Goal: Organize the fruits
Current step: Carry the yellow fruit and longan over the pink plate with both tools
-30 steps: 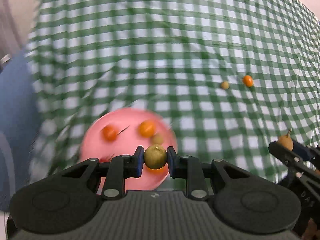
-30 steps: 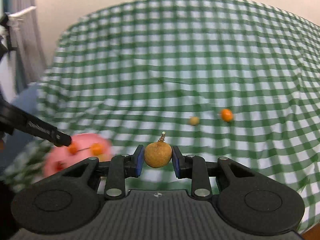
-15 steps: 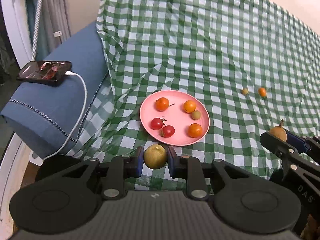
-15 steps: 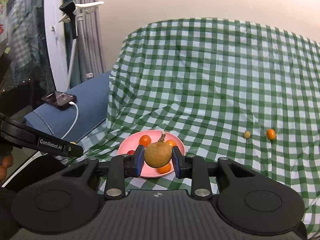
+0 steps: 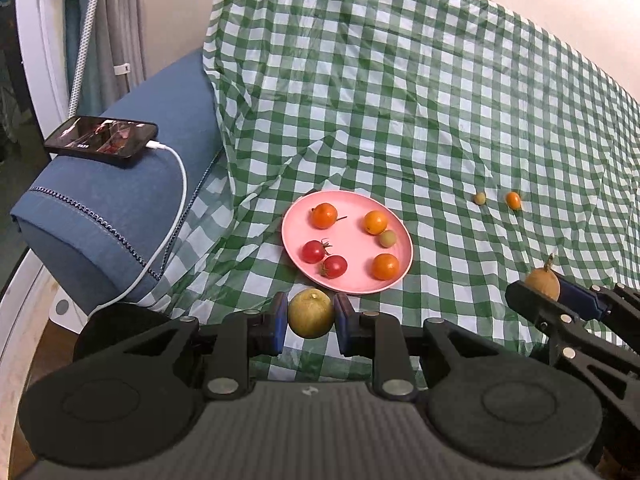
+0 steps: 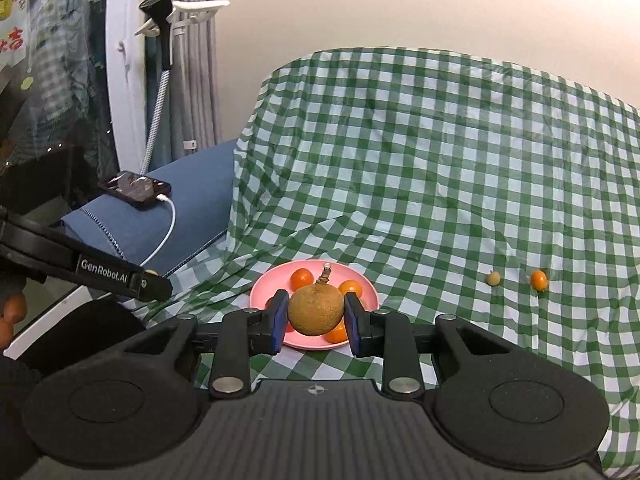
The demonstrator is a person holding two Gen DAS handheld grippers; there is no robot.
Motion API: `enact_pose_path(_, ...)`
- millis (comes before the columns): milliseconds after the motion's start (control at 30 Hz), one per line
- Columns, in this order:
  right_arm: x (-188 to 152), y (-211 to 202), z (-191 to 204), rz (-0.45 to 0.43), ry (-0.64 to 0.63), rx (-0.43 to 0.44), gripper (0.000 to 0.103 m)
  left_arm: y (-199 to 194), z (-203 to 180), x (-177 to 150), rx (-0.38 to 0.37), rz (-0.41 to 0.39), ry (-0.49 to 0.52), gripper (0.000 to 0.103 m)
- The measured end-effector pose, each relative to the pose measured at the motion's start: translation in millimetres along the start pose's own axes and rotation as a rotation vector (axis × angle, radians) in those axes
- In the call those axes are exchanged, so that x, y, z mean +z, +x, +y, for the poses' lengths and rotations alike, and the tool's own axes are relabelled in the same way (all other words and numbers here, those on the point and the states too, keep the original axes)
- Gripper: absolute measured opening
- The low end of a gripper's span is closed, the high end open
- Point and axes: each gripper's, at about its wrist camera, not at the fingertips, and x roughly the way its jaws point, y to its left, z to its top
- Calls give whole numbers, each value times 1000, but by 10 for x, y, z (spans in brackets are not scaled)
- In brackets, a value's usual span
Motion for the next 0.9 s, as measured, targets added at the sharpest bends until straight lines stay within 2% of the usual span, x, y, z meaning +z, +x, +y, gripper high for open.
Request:
enact_pose_path(500, 6, 178, -86, 39, -2, 2, 31, 89, 0, -15, 1, 19, -11, 27)
enact_pose_path(900, -19, 385, -116, 83, 6, 5, 31, 288, 9, 6, -4, 65, -14, 27)
